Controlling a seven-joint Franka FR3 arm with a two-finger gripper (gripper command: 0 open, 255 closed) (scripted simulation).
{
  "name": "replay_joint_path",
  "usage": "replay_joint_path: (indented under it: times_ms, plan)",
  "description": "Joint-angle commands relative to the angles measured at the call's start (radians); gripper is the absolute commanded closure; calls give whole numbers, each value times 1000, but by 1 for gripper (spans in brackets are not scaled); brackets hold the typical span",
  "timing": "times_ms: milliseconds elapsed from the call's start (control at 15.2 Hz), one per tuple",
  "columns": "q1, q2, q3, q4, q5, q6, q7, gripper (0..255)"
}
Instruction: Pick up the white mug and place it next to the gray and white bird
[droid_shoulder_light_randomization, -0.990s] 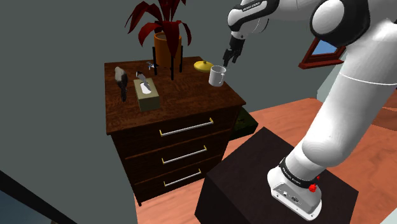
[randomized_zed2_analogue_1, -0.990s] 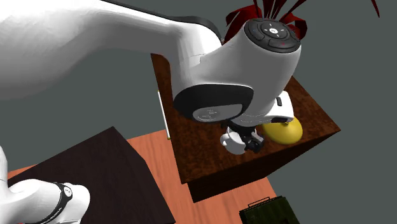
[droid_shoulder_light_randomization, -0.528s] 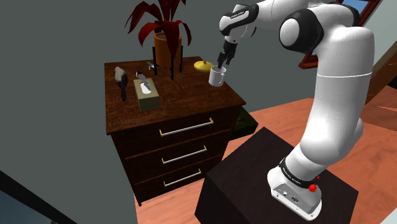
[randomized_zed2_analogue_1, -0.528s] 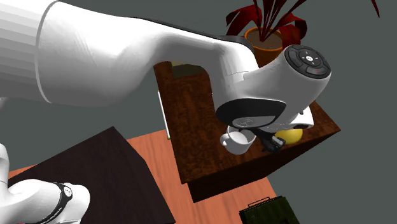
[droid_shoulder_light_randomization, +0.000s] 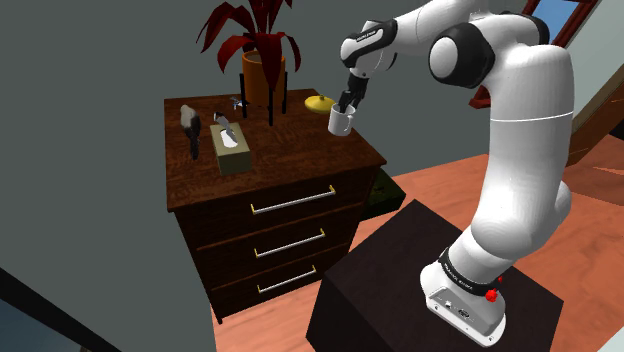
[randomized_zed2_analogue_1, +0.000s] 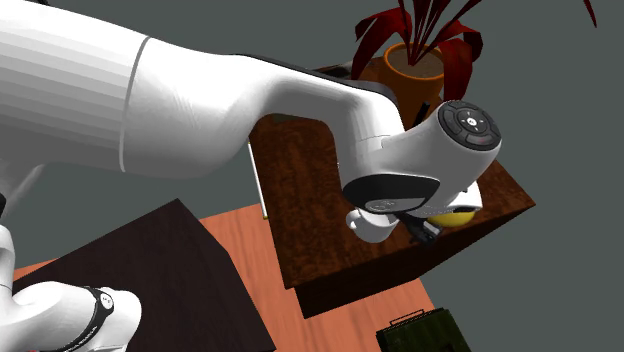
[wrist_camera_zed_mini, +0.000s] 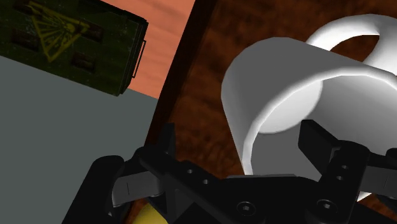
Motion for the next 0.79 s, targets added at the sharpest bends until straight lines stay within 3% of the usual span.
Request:
replay_joint_path:
  times_ms: [0,330,396,726]
  plan:
    - [2,-1,0,-7,0,6,1,0]
    - [2,-1,0,-6,0,6,1,0]
    - [2,-1,0,-6,0,6,1,255]
    - [2,-1,0,-6,0,6,1,255]
